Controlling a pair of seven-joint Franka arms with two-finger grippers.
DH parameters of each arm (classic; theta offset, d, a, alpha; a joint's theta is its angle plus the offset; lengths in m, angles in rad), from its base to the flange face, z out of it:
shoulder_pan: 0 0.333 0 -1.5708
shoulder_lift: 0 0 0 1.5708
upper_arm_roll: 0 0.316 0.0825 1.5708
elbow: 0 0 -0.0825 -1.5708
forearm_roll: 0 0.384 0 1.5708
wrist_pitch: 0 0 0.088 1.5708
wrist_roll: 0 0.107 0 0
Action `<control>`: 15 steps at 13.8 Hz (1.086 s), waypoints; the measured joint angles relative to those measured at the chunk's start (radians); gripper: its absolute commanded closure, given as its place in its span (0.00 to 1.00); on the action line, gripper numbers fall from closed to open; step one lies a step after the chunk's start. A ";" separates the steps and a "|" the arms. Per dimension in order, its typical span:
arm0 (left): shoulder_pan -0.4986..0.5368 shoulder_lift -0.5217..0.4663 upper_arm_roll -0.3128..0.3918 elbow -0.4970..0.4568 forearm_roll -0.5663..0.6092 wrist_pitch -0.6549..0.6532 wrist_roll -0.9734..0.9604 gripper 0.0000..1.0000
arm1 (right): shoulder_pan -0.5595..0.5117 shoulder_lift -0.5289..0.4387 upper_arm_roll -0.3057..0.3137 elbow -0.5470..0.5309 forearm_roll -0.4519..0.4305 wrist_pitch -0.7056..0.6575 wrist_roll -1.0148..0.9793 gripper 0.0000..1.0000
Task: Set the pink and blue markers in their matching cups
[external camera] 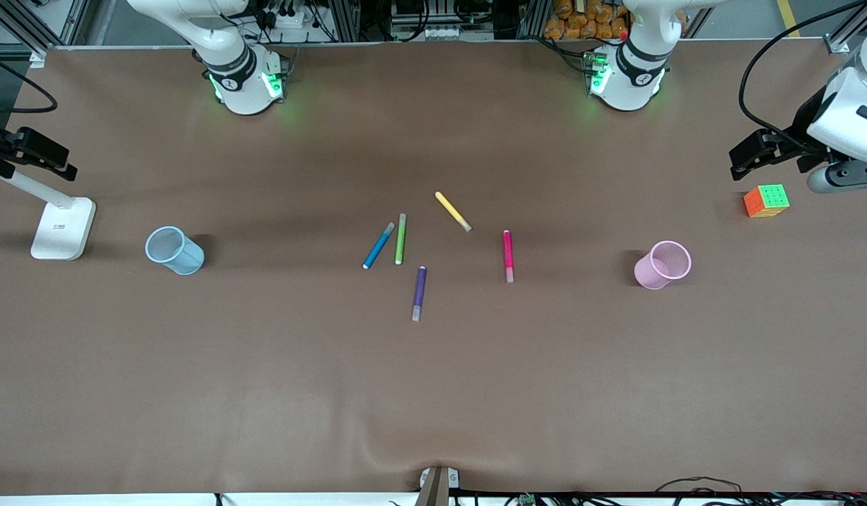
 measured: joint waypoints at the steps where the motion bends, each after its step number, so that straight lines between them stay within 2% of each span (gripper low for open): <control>1: 0.000 0.000 0.000 0.000 0.000 0.000 0.000 0.00 | 0.000 0.000 0.000 0.000 0.000 0.000 0.000 0.00; 8: -0.012 0.015 -0.005 -0.001 0.000 0.000 0.002 0.00 | 0.000 0.000 -0.001 0.000 0.000 0.000 0.000 0.00; 15: -0.102 0.150 -0.021 -0.003 -0.006 0.041 -0.050 0.00 | -0.001 0.000 -0.005 0.000 0.000 0.001 0.000 0.00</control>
